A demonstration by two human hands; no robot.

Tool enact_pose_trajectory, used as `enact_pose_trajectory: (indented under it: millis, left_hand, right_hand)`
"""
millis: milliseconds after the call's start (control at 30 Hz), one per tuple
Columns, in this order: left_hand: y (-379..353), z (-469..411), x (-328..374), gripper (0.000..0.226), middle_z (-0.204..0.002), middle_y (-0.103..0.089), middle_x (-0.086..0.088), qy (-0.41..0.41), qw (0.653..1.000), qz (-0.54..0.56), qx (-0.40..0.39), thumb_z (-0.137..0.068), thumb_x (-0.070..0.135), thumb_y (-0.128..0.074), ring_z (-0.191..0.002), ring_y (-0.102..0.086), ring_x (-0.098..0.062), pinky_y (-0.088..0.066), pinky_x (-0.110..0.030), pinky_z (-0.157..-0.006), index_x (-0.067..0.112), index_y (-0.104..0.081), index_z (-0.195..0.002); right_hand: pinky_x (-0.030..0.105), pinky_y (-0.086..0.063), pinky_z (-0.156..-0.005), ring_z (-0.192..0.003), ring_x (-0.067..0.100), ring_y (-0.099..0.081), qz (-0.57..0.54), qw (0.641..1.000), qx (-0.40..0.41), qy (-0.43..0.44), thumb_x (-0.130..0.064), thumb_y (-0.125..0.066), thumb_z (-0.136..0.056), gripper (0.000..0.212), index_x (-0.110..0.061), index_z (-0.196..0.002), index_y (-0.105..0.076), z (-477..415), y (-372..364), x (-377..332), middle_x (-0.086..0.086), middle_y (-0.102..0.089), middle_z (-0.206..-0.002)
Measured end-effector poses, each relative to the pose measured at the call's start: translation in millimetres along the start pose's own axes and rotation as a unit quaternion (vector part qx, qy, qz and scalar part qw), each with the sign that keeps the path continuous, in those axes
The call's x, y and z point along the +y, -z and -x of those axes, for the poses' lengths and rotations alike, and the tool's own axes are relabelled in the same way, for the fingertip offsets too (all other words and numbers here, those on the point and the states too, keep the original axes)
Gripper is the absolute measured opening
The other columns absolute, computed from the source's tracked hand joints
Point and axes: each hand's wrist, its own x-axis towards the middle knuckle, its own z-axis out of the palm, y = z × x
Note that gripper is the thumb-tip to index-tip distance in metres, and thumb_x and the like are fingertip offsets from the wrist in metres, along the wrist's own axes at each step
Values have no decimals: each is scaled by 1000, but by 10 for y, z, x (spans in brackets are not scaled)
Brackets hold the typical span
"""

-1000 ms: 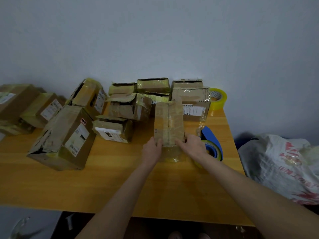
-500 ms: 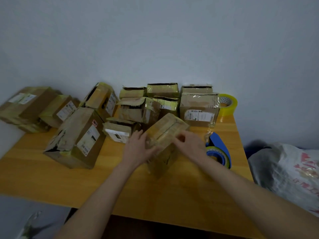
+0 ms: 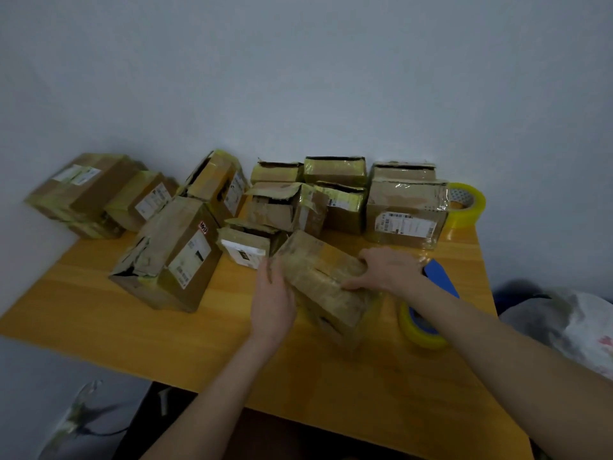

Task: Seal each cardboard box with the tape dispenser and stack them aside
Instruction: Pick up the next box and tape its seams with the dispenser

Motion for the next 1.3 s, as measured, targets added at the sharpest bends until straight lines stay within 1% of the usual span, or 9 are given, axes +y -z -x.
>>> enact_pose_trajectory:
  millis: [133, 200, 333, 567, 733, 867, 967, 1133, 1300]
  left_hand:
    - [-120, 97, 219, 52, -141, -46, -10, 244, 916, 295, -118, -98, 28, -49, -118, -56, -27, -47, -42, -99, 11, -32, -144]
    - [-151, 117, 348, 40, -123, -59, -7, 246, 896, 327, -172, -99, 31, -47, -100, -64, -23, -56, -41, -84, 13, -46, -134]
    - [-134, -71, 547, 42, -118, -56, 6, 167, 890, 375, -200, -98, 25, -50, -103, -57, -14, -54, -26, -75, 19, -44, -139]
    - [-214, -342, 536, 58, -137, -50, -4, 96, 952, 223, -189, -94, 20, -57, -123, -50, -24, -45, -38, -100, 18, -30, -145]
    - [-329, -255, 586, 72, -160, -5, -12, -34, 992, -19, -121, -99, 31, -45, -147, -8, -26, -16, -39, -117, 10, -2, -153]
    - [-396, -171, 658, 73, -160, 8, -2, -177, 959, -163, -150, -96, 60, -18, -147, 9, -20, 9, -42, -116, 20, 5, -152]
    - [-454, -138, 594, 79, -160, 11, -1, -207, 931, -249, -170, -90, 69, -10, -147, 10, -20, 12, -46, -116, 23, 15, -150]
    - [-471, -172, 513, 81, -160, 11, -3, -227, 918, -275, -175, -91, 68, -17, -147, 10, -21, 7, -48, -118, 22, 17, -149]
    - [-426, -197, 468, 87, -160, 12, -1, -240, 911, -276, -189, -84, 73, -13, -147, 10, -20, 7, -47, -118, 24, 17, -149]
  right_hand:
    - [35, -56, -74, -84, 14, -64, -37, 994, -102, -3, -80, -60, -67, 74, -25, -117, -59, 48, 95, 116, -8, -63, -98]
    - [31, -60, -66, -74, 16, -71, -96, 986, -133, -11, -67, -67, -74, 61, -18, -111, -63, 77, 106, 188, -3, -70, -92]
    - [29, -60, -60, -60, 17, -71, -187, 976, -97, -53, -50, -64, -86, 38, -12, -88, -64, 126, 119, 242, 3, -71, -75]
    - [31, -39, -63, -83, 21, -58, -128, 988, 46, -79, -51, -40, -98, 38, -18, -90, -55, 68, -39, 15, -1, -59, -87]
    - [30, -49, -63, -78, 19, -64, -257, 965, 4, -53, -46, -37, -101, 34, -19, -94, -57, 79, -57, 195, 3, -65, -90]
    - [38, -48, -81, -109, 28, -57, -169, 966, 102, -167, -52, -50, -94, 47, -17, -125, -52, 193, -58, 555, 8, -59, -121]
    - [40, -48, -87, -116, 31, -52, -93, 964, 43, -244, -50, -65, -86, 64, -11, -130, -43, 326, -148, 830, 13, -47, -131]
    - [27, -44, -59, -85, 21, -61, -105, 958, -56, -261, -42, -67, -87, 33, -14, -101, -56, 421, -454, 1109, 2, -57, -83]
    - [28, -43, -54, -69, 19, -58, -181, 943, -24, -279, -34, -71, -84, 27, -12, -82, -56, 369, -487, 1172, 4, -57, -72]
